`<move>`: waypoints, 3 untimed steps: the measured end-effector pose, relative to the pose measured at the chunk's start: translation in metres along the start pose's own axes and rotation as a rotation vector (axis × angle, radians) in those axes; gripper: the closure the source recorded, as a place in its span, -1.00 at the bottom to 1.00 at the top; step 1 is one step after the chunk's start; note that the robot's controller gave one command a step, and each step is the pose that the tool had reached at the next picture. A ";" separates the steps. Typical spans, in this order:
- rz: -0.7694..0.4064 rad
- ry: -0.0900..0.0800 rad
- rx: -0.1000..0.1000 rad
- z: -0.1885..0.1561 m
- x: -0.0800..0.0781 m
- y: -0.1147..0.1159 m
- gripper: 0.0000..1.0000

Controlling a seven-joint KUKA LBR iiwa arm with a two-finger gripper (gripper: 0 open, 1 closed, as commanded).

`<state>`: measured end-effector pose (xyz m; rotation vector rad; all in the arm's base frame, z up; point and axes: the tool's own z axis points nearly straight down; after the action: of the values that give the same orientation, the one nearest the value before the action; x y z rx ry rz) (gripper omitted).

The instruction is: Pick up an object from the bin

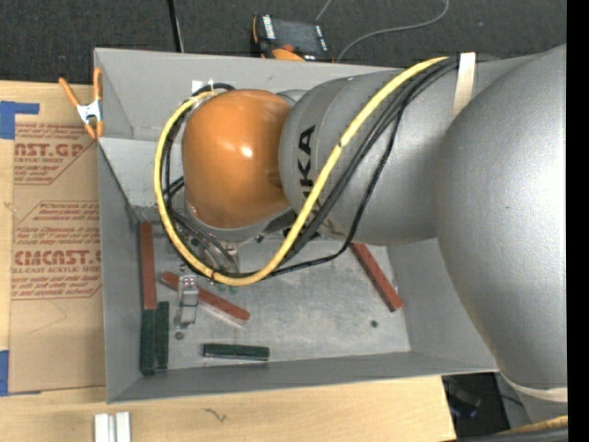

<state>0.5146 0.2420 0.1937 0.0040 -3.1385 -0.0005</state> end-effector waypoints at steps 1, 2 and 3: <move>0.076 0.003 0.002 0.128 -0.008 -0.086 -1.00; 0.071 -0.003 -0.001 0.124 -0.010 -0.084 1.00; 0.072 -0.003 -0.001 0.124 -0.010 -0.084 1.00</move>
Offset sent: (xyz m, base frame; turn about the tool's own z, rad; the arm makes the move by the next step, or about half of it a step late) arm 0.0092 -0.0839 -0.1237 0.0708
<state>0.5240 0.1582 0.0697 -0.1085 -3.1395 -0.0013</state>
